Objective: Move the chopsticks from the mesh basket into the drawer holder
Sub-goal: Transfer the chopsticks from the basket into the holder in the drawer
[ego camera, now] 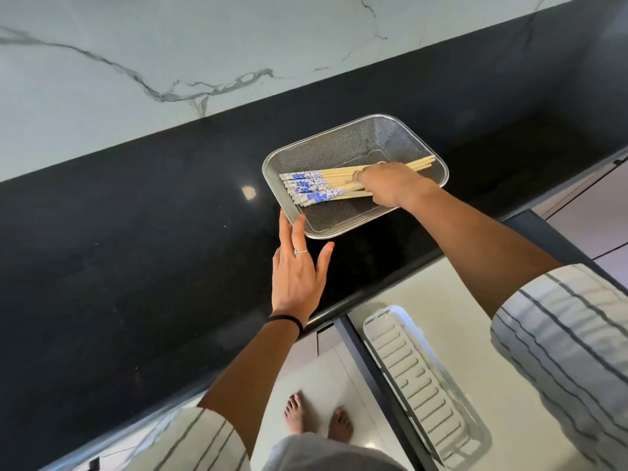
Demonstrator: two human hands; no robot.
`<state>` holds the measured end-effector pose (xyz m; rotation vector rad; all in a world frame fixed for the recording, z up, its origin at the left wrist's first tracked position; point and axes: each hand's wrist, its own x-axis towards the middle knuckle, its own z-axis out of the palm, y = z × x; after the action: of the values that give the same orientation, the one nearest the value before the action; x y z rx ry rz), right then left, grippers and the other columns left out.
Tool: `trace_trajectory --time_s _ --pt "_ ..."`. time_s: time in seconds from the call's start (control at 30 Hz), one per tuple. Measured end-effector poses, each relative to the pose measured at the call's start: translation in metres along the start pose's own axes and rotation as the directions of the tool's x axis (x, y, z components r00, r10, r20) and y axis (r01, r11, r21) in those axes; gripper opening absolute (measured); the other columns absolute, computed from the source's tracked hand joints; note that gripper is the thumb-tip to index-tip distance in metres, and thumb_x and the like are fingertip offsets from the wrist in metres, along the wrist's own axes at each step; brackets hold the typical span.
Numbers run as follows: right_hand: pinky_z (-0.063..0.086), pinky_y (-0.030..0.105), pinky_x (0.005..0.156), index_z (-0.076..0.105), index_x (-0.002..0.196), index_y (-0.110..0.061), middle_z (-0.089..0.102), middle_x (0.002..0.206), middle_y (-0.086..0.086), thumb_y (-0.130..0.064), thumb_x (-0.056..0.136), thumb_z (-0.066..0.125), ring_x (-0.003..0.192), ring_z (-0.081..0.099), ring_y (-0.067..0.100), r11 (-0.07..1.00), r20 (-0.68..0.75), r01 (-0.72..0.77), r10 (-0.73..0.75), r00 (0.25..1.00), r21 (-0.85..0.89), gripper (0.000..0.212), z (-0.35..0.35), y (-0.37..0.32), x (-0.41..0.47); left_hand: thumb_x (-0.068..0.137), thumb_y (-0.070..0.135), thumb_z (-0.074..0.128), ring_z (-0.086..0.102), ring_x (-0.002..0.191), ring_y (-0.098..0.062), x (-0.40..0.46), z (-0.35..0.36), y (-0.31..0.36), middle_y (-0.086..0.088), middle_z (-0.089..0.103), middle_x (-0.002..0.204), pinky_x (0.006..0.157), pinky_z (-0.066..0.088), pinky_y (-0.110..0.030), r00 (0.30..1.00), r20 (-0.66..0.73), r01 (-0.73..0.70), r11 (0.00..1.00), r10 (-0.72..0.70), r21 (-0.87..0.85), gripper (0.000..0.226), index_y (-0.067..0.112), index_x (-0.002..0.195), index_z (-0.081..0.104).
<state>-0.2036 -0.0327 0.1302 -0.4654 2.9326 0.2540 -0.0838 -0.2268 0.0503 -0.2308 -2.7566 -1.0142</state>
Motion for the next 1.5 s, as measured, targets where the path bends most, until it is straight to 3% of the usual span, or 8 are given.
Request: trace_trajectory --time_s 0.27,0.47,0.57,0.67,0.77,0.93,1.2,1.5 --pt "0.045 0.046 0.085 0.043 0.126 -0.001 0.058 0.118 0.021 0.008 0.085 0.043 0.104 0.057 0.039 0.999 -0.172 -0.027 0.03 0.985 0.016 0.042 -0.018 0.001 -0.018 0.1 0.044 0.045 0.041 0.138 -0.03 -0.002 0.0 0.002 -0.013 0.008 0.163 0.106 0.036 -0.041 1.0 -0.011 0.01 0.999 -0.009 0.049 0.066 0.01 0.152 0.023" --pt "0.036 0.034 0.063 0.045 0.114 -0.006 0.062 0.097 0.018 -0.001 0.094 0.042 0.082 0.06 0.036 0.962 -0.257 -0.042 0.114 0.96 0.269 0.021 -0.028 0.008 -0.074 0.1 0.042 0.046 0.04 0.138 -0.031 -0.004 -0.001 0.003 -0.013 0.01 0.163 0.106 0.038 -0.043 1.0 -0.02 0.001 0.998 0.0 0.069 0.066 0.01 0.152 0.022" --pt "0.042 0.039 0.058 0.045 0.113 -0.007 0.059 0.089 0.015 -0.015 0.099 0.041 0.073 0.06 0.032 0.855 -0.164 -0.069 0.177 0.971 0.513 0.016 -0.019 0.007 -0.123 0.1 0.043 0.044 0.038 0.139 -0.03 -0.005 0.0 0.003 -0.012 0.008 0.163 0.107 0.037 -0.043 1.0 -0.011 -0.001 0.998 0.002 0.069 0.067 0.011 0.152 0.019" --pt "0.047 0.049 0.076 0.05 0.104 -0.015 0.057 0.084 0.005 -0.026 0.1 0.039 0.075 0.057 0.024 0.666 -0.026 -0.085 0.156 0.987 0.741 0.017 0.002 0.006 -0.178 0.099 0.042 0.045 0.044 0.134 -0.033 -0.006 0.0 0.003 -0.012 0.009 0.163 0.106 0.039 -0.047 1.0 -0.008 -0.007 0.998 0.008 0.064 0.067 0.011 0.152 0.019" --pt "0.044 0.03 0.069 0.055 0.103 -0.018 0.049 0.077 -0.004 -0.017 0.101 0.039 0.068 0.047 0.012 0.53 0.167 -0.156 0.027 0.986 0.834 0.016 0.035 0.0 -0.22 0.099 0.042 0.045 0.049 0.127 -0.037 -0.007 0.001 0.003 -0.013 0.01 0.162 0.105 0.041 -0.049 1.0 -0.006 -0.005 0.997 0.006 0.072 0.068 0.011 0.153 0.018" --pt "0.039 0.021 0.059 0.051 0.112 -0.002 0.045 0.068 -0.003 0.0 0.097 0.035 0.056 0.04 0.008 0.358 0.49 -0.436 -0.072 0.869 0.826 0.022 0.106 -0.028 -0.257 0.1 0.044 0.044 0.055 0.117 -0.038 -0.01 0.001 0.003 -0.015 0.011 0.162 0.102 0.044 -0.049 1.0 -0.003 -0.028 0.991 0.028 0.129 0.069 0.012 0.154 0.015" --pt "0.041 0.021 0.053 0.051 0.096 -0.013 0.054 0.072 0.001 -0.01 0.098 0.032 0.054 0.047 0.01 0.244 0.702 -0.677 -0.023 0.712 0.694 0.019 0.181 -0.06 -0.267 0.101 0.043 0.044 0.058 0.112 -0.039 -0.013 0.001 0.001 -0.017 0.013 0.161 0.099 0.046 -0.048 0.999 0.006 -0.05 0.986 0.05 0.157 0.067 0.013 0.154 0.016" --pt "0.042 0.014 0.037 0.054 0.08 -0.018 0.06 0.044 -0.008 -0.004 0.091 0.037 0.035 0.052 0.002 0.249 0.684 -0.694 0.139 0.716 0.676 0.025 0.21 -0.085 -0.243 0.1 0.042 0.043 0.058 0.114 -0.041 -0.016 0.002 -0.002 -0.017 0.015 0.161 0.099 0.045 -0.049 0.998 0.003 -0.06 0.985 0.06 0.163 0.064 0.015 0.153 0.017"
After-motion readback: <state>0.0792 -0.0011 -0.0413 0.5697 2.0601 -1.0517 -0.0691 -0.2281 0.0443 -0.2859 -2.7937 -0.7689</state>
